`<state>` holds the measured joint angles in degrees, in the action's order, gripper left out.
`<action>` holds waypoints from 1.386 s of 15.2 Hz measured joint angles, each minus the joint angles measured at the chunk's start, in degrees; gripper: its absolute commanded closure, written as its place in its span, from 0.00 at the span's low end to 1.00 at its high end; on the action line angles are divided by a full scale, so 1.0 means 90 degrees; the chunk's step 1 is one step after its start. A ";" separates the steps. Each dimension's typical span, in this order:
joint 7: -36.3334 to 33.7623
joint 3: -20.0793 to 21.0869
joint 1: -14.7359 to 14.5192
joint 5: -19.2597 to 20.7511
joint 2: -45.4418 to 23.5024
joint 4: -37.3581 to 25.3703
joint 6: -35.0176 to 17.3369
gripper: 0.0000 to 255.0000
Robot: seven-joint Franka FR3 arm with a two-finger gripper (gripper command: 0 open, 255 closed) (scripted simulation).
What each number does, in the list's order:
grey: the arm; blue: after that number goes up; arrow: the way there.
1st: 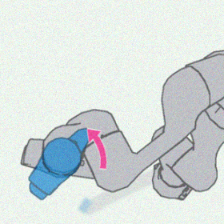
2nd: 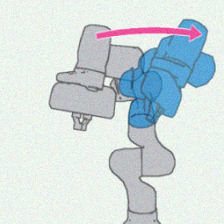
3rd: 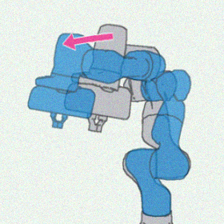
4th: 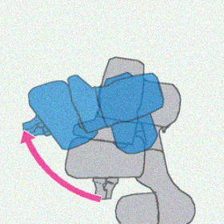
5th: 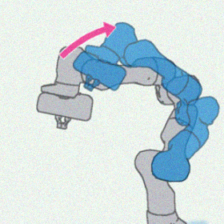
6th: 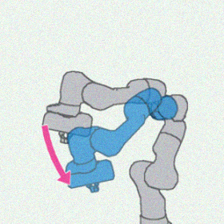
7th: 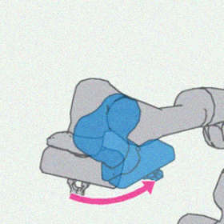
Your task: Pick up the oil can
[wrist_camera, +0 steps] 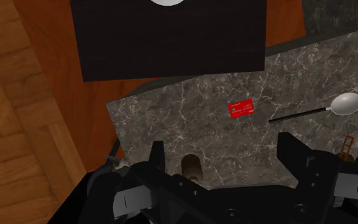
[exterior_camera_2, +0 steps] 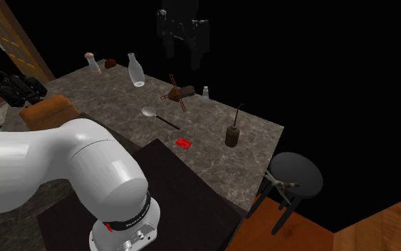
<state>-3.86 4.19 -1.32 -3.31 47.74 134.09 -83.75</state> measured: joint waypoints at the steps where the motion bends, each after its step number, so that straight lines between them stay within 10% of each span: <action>1: 0.0000 0.0000 0.0000 0.0000 0.0000 0.0000 0.0000 0.00; 13: -0.2598 0.1635 0.0476 -0.0532 -0.0597 0.1581 -0.2846 0.00; 21: -0.4805 0.3042 0.1432 -0.0117 -0.2322 0.1660 -0.5012 0.00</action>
<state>-47.10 31.57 11.57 -4.36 26.84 149.03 -128.86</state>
